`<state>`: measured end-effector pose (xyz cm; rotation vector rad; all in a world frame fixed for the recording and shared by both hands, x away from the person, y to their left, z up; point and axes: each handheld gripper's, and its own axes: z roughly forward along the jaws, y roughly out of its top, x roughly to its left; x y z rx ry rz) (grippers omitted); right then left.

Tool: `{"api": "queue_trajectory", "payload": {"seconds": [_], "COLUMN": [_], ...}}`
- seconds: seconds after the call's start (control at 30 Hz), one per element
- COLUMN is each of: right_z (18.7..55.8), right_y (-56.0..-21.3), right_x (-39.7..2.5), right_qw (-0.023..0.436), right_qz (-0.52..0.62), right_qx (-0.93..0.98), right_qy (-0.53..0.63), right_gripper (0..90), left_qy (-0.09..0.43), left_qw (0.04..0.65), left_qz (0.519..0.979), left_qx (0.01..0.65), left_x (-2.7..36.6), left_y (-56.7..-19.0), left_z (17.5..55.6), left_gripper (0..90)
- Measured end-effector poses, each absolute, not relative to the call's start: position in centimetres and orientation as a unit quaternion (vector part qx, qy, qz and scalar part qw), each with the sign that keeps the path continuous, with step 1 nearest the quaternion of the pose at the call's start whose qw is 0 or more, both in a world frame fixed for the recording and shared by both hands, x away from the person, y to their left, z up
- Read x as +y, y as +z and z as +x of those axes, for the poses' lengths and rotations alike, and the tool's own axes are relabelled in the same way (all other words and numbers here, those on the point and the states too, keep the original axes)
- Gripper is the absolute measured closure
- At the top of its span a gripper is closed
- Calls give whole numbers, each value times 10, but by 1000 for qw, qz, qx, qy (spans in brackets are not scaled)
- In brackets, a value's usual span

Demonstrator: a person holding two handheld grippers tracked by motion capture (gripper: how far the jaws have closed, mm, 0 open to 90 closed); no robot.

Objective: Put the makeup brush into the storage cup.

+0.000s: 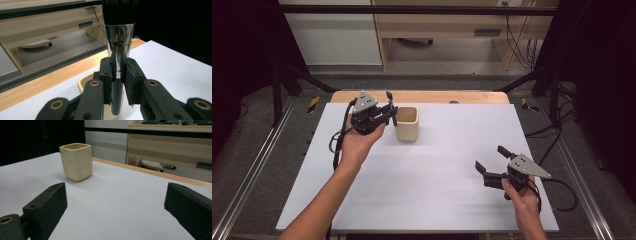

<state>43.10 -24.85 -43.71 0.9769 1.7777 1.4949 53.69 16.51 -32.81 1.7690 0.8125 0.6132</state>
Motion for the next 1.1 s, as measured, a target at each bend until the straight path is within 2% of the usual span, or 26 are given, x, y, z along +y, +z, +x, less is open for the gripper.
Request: {"api": "queue_trajectory", "payload": {"seconds": [1.1], "right_z": [431], "right_y": [-429], "right_x": [-249], "right_qw": [306], "right_qz": [373], "right_qx": [669], "right_qy": [565], "right_gripper": [69], "left_qy": [258], "left_qw": [529], "left_qz": [729], "left_qx": [349], "left_x": [147], "left_y": [-332], "left_z": [561], "left_gripper": [770]}}
